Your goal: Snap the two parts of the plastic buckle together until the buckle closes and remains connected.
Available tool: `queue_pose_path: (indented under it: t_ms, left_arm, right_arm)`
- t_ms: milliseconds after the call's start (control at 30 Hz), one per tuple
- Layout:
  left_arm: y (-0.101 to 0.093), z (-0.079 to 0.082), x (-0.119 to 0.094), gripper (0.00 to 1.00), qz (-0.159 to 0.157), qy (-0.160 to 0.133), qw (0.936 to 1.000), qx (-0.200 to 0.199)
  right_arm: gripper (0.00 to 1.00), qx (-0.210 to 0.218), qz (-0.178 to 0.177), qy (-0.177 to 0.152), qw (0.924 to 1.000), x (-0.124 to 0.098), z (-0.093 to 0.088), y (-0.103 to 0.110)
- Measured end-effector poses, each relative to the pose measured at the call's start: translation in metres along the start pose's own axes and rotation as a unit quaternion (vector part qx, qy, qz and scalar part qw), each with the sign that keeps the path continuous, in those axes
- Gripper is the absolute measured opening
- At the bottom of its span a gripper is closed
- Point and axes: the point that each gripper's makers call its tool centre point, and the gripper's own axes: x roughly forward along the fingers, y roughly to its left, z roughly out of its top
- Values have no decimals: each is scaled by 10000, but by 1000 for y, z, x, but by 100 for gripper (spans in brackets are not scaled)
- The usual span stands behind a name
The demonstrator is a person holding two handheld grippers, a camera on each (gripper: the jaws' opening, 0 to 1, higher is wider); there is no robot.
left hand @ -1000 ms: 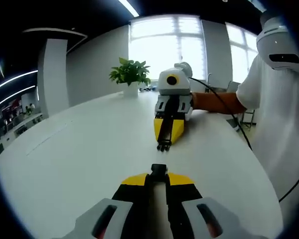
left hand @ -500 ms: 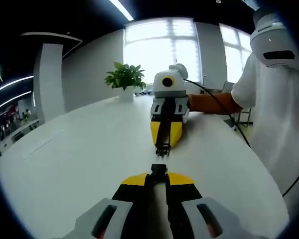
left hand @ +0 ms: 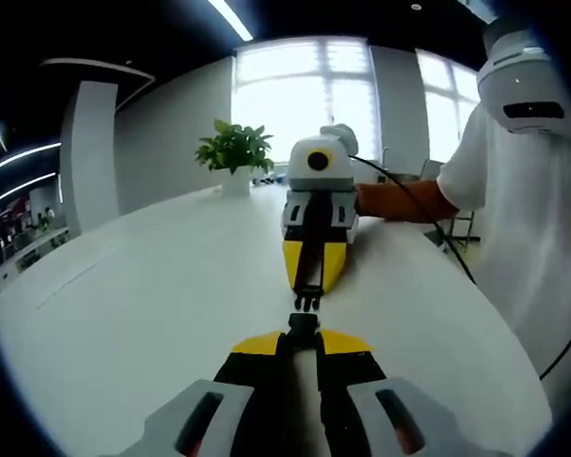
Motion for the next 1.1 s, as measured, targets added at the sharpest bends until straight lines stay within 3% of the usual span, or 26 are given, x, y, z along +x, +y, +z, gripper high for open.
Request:
queue_pose_path:
  t_ms: [1100]
  left_arm:
    - [-7, 5, 10, 11, -188, 64, 9998, 43]
  right_arm:
    - [12, -185, 190, -104, 9996, 8, 4, 2]
